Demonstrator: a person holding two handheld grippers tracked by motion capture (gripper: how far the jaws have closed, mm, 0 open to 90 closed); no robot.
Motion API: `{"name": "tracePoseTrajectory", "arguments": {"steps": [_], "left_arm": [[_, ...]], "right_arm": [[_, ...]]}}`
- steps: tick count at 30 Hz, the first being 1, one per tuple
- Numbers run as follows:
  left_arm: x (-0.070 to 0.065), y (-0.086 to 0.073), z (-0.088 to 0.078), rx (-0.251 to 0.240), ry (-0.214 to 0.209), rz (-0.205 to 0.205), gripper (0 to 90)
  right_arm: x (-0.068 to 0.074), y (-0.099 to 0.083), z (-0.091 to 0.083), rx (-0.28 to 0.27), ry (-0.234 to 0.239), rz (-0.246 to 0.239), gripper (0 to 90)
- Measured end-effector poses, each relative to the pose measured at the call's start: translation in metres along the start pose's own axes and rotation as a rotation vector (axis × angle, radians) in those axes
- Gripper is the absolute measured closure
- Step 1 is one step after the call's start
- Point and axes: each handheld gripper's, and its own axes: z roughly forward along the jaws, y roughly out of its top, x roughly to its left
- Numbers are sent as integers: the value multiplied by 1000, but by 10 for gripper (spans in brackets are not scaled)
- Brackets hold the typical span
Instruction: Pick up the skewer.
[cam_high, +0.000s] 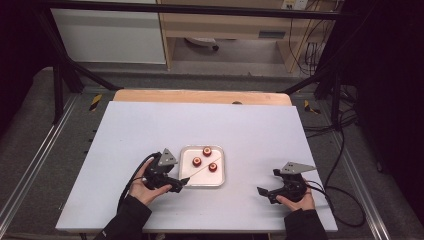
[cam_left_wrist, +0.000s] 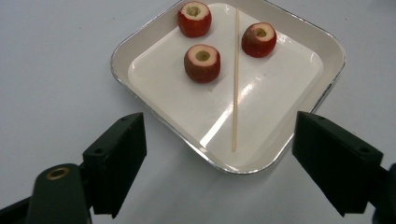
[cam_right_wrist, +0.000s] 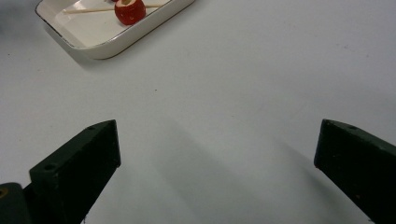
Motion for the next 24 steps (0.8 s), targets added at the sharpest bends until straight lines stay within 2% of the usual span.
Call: {"name": "tracePoseTrajectory", "arguments": {"steps": [7,9,12,13,15,24], "left_arm": [[-5,10,14,33,-8,20,261],[-6,12,18,45,-5,26,316],[-7,13,24,54,-15,18,351],[-7,14,25,60,-12,19,388],[-6,15,30,60,-20,1,419],[-8,18,38,78,-17,-7,599]], "right_arm": [[0,0,0,1,3,0,10],[0,0,1,2,1,0,9],[0,0,1,2,1,-2,9],[0,0,1,2,1,-2,10],[0,0,1,2,3,-1,10],[0,0,1,1,4,-5,10]]}}
